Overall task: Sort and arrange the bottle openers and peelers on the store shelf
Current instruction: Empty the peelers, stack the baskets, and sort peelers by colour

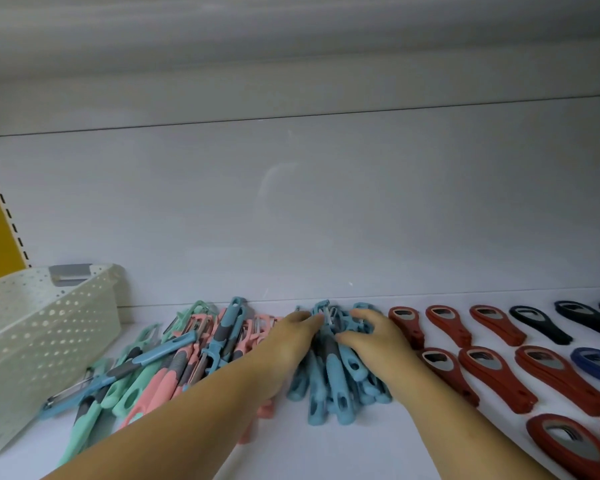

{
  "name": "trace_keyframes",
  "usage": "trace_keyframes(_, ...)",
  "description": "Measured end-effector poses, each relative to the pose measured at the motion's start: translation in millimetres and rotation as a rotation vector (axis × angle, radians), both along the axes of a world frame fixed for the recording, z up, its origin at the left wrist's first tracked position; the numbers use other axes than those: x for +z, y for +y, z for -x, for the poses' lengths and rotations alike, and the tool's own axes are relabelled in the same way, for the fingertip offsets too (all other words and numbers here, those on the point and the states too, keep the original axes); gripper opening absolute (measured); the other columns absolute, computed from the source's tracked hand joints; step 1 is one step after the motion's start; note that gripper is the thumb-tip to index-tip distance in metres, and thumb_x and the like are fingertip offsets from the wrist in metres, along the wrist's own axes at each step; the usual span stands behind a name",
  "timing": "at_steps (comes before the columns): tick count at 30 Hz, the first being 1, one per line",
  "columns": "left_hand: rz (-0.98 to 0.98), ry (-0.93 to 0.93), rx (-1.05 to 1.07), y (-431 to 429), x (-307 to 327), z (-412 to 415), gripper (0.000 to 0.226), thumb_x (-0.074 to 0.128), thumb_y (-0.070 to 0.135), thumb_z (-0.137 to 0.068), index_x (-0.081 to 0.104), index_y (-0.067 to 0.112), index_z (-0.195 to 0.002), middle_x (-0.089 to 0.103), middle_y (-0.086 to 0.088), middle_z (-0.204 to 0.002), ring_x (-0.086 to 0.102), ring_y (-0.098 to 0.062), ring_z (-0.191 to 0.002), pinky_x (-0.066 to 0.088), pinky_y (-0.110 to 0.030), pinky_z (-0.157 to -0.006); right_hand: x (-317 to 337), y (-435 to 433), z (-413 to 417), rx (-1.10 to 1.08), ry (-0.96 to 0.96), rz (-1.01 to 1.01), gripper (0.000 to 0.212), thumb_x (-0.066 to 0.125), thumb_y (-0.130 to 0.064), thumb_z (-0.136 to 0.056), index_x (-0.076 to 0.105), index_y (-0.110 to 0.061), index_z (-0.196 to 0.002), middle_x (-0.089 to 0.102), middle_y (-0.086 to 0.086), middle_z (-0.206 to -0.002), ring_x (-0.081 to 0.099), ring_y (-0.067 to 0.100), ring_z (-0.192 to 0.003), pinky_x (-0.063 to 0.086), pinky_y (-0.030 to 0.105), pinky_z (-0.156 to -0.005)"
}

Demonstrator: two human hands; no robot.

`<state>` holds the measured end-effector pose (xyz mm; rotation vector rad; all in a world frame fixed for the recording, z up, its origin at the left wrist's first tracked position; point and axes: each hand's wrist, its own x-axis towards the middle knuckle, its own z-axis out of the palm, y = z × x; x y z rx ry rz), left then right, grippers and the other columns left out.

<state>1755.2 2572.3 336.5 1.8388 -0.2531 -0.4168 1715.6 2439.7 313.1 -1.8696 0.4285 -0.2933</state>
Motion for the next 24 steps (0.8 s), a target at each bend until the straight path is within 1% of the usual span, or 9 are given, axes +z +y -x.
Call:
trace_keyframes(2,0.015,0.008,-0.109,1,-1,9,0.015,0.064,0.036,-0.088,0.057,0.029,-0.099,0.067,0.006,-0.092,0.068,-0.005,-0.079,0.054,-0.017,-0.07,1,-1,-1,-0.041,0.003,0.029,0.04,0.061,-0.015,-0.081,0.057,-0.02,-0.12,0.063,-0.007,-0.094,0.062,0.013,-0.09,0.052,0.035,-0.089)
trace_keyframes(4,-0.011,-0.006,-0.174,2,-5,14,0.021,0.07,0.027,-0.084,0.05,0.034,-0.089,0.067,0.009,-0.087,0.068,-0.002,-0.073,0.053,-0.014,-0.062,0,-3,-1,-0.071,0.053,0.162,0.043,0.059,-0.017,-0.08,0.056,-0.021,-0.123,0.062,-0.002,-0.106,0.06,0.018,-0.099,0.051,0.038,-0.092)
trace_keyframes(6,-0.052,-0.002,-0.194,3,-9,11,0.034,0.07,0.018,-0.082,0.049,0.035,-0.102,0.067,0.008,-0.096,0.068,-0.01,-0.088,0.055,-0.022,-0.078,1,-3,1,-0.076,0.104,0.275,0.046,0.059,-0.021,-0.079,0.057,-0.023,-0.125,0.059,0.002,-0.122,0.057,0.021,-0.11,0.049,0.038,-0.096)
trace_keyframes(9,-0.153,-0.086,-0.163,5,-10,4,0.063,0.061,0.021,-0.075,0.047,0.033,-0.135,0.068,0.006,-0.109,0.065,-0.014,-0.099,0.051,-0.032,-0.094,0,-5,2,-0.047,0.091,0.342,0.04,0.058,-0.02,-0.08,0.063,-0.026,-0.119,0.061,-0.001,-0.123,0.057,0.019,-0.112,0.048,0.037,-0.097)
trace_keyframes(13,-0.231,-0.272,-0.01,-1,-7,-1,0.048,0.056,0.021,-0.091,0.045,0.027,-0.136,0.061,0.009,-0.11,0.055,-0.004,-0.092,0.042,-0.013,-0.082,-6,-7,-1,-0.054,0.006,0.404,0.034,0.065,-0.024,-0.082,0.065,-0.024,-0.117,0.061,-0.003,-0.123,0.057,0.016,-0.112,0.047,0.034,-0.098)
trace_keyframes(16,-0.123,-0.208,0.076,-6,-7,-1,0.022,0.058,0.028,-0.092,0.055,0.018,-0.111,0.062,0.011,-0.091,0.056,0.001,-0.075,0.045,-0.008,-0.064,-5,-6,-1,-0.114,-0.032,0.462,0.026,0.063,-0.026,-0.087,0.067,-0.018,-0.111,0.063,-0.002,-0.116,0.058,0.016,-0.108,0.047,0.031,-0.095)
trace_keyframes(20,-0.103,-0.155,-0.055,-11,-7,7,0.02,0.063,0.026,-0.088,0.053,0.023,-0.106,0.048,0.01,-0.107,0.049,0.009,-0.073,0.041,-0.002,-0.051,-3,-1,-1,-0.059,0.045,0.497,0.021,0.054,-0.023,-0.086,0.072,-0.012,-0.086,0.07,0.002,-0.093,0.063,0.022,-0.092,0.052,0.04,-0.084)
trace_keyframes(22,-0.115,-0.136,-0.119,-8,-5,11,0.029,0.063,0.019,-0.087,0.053,0.03,-0.113,0.044,0.017,-0.104,0.05,0.014,-0.074,0.039,-0.001,-0.055,1,-4,0,-0.041,0.103,0.428,0.021,0.054,-0.016,-0.081,0.071,-0.008,-0.087,0.071,0.007,-0.091,0.064,0.027,-0.091,0.054,0.041,-0.081)
trace_keyframes(24,-0.146,-0.137,-0.153,-5,-5,9,0.057,0.062,0.018,-0.085,0.043,0.027,-0.138,0.051,0.021,-0.104,0.055,0.006,-0.088,0.046,-0.011,-0.072,4,-9,1,-0.037,0.129,0.368,0.022,0.053,-0.011,-0.078,0.071,-0.003,-0.088,0.071,0.014,-0.093,0.065,0.032,-0.093,0.055,0.042,-0.079)
